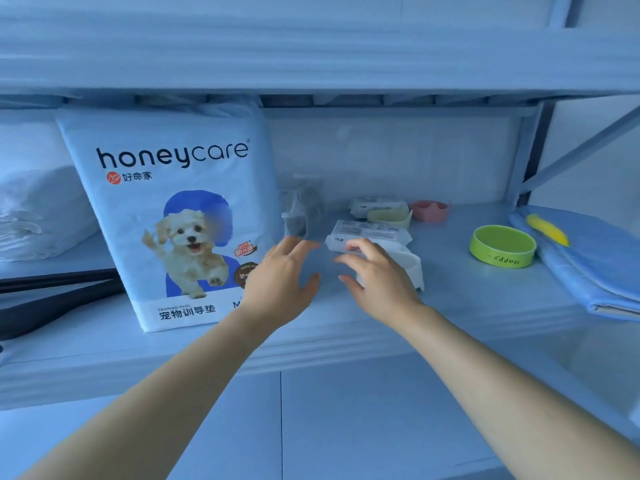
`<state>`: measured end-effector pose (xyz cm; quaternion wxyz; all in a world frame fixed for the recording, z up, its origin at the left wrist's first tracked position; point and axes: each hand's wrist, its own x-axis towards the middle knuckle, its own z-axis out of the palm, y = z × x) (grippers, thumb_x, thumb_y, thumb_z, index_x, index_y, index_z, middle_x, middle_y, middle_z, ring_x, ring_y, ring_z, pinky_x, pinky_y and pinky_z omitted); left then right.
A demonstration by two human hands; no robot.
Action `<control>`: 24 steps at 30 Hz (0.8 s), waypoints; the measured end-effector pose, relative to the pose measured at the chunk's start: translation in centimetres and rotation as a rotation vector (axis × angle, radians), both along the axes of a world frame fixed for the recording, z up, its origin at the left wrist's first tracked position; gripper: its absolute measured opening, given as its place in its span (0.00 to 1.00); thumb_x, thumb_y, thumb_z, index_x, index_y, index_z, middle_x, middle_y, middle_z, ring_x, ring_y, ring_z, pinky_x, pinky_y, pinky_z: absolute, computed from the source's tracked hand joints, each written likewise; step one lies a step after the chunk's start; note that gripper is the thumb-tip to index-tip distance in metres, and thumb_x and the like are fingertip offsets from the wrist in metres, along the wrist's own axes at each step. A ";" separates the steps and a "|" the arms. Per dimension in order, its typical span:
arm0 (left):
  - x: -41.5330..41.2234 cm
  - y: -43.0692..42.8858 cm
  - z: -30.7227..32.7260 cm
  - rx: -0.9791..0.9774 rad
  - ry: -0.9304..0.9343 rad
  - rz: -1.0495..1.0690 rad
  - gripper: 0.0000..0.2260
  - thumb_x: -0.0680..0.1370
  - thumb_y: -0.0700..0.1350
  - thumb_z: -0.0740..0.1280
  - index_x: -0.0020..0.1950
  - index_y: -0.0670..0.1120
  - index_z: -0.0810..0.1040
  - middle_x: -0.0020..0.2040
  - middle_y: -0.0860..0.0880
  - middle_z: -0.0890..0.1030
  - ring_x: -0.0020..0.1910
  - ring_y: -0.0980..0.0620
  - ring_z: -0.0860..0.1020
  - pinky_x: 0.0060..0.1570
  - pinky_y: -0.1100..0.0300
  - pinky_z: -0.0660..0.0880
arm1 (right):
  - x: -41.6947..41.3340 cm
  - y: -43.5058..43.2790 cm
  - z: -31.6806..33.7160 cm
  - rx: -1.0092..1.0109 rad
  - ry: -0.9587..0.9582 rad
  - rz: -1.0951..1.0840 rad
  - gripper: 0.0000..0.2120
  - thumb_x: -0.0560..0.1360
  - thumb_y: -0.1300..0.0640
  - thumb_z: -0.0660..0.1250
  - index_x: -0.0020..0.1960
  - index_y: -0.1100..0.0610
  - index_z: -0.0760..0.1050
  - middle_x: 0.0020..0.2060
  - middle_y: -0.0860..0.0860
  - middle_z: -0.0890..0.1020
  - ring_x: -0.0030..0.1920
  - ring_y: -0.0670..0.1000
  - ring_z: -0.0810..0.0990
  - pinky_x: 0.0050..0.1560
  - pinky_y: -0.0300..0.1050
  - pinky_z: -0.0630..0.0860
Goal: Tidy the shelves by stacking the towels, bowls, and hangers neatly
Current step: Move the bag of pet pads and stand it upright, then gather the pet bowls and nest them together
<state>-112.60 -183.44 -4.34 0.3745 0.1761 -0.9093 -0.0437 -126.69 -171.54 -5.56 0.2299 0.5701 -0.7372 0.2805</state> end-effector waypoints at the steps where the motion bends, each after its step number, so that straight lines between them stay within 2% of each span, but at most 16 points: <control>1: -1.2 -0.1 0.1 0.013 -0.002 -0.027 0.19 0.74 0.49 0.65 0.65 0.53 0.70 0.62 0.54 0.72 0.57 0.51 0.74 0.39 0.58 0.72 | -0.9 0.0 0.2 -0.008 0.002 -0.013 0.13 0.76 0.56 0.66 0.60 0.53 0.76 0.61 0.49 0.72 0.61 0.51 0.72 0.51 0.46 0.74; 3: -3.7 -0.3 0.3 0.030 -0.009 -0.057 0.19 0.75 0.48 0.65 0.66 0.53 0.69 0.62 0.54 0.71 0.57 0.50 0.74 0.40 0.56 0.74 | -2.9 0.1 0.8 -0.004 0.017 -0.048 0.13 0.75 0.56 0.66 0.60 0.52 0.76 0.60 0.48 0.73 0.59 0.50 0.73 0.48 0.41 0.70; 5: -6.0 -0.8 0.7 0.027 0.002 -0.064 0.19 0.75 0.48 0.65 0.66 0.54 0.69 0.62 0.54 0.71 0.57 0.51 0.74 0.40 0.58 0.72 | -5.0 0.0 1.5 0.014 0.028 -0.079 0.13 0.75 0.55 0.65 0.60 0.52 0.75 0.59 0.47 0.73 0.59 0.50 0.73 0.45 0.41 0.69; 12: -11.8 -3.6 1.7 0.124 0.031 -0.055 0.19 0.74 0.47 0.66 0.65 0.55 0.70 0.62 0.54 0.73 0.54 0.49 0.76 0.43 0.60 0.70 | -10.1 -1.5 3.0 -0.039 -0.023 -0.102 0.13 0.75 0.53 0.66 0.59 0.52 0.77 0.56 0.47 0.76 0.57 0.51 0.75 0.50 0.46 0.73; 17: -13.2 -5.3 0.8 0.152 0.016 0.005 0.19 0.74 0.47 0.66 0.64 0.57 0.70 0.61 0.55 0.73 0.57 0.52 0.74 0.45 0.61 0.67 | -12.5 -3.4 2.9 -0.111 -0.111 -0.054 0.10 0.73 0.54 0.68 0.55 0.52 0.79 0.52 0.46 0.78 0.54 0.49 0.76 0.50 0.42 0.72; 21: -14.2 -6.0 0.7 0.152 0.003 0.062 0.19 0.74 0.47 0.65 0.65 0.55 0.70 0.59 0.53 0.75 0.55 0.50 0.75 0.47 0.58 0.73 | -14.3 -5.1 3.1 -0.088 -0.082 0.002 0.10 0.73 0.55 0.68 0.53 0.53 0.80 0.52 0.48 0.79 0.54 0.50 0.76 0.51 0.40 0.69; 24: -14.9 -6.7 1.3 0.125 0.003 0.142 0.18 0.73 0.47 0.65 0.63 0.53 0.70 0.56 0.52 0.76 0.51 0.49 0.76 0.44 0.56 0.74 | -15.4 -7.0 3.4 -0.068 -0.095 0.073 0.09 0.73 0.56 0.68 0.53 0.55 0.80 0.52 0.50 0.79 0.54 0.53 0.77 0.55 0.46 0.72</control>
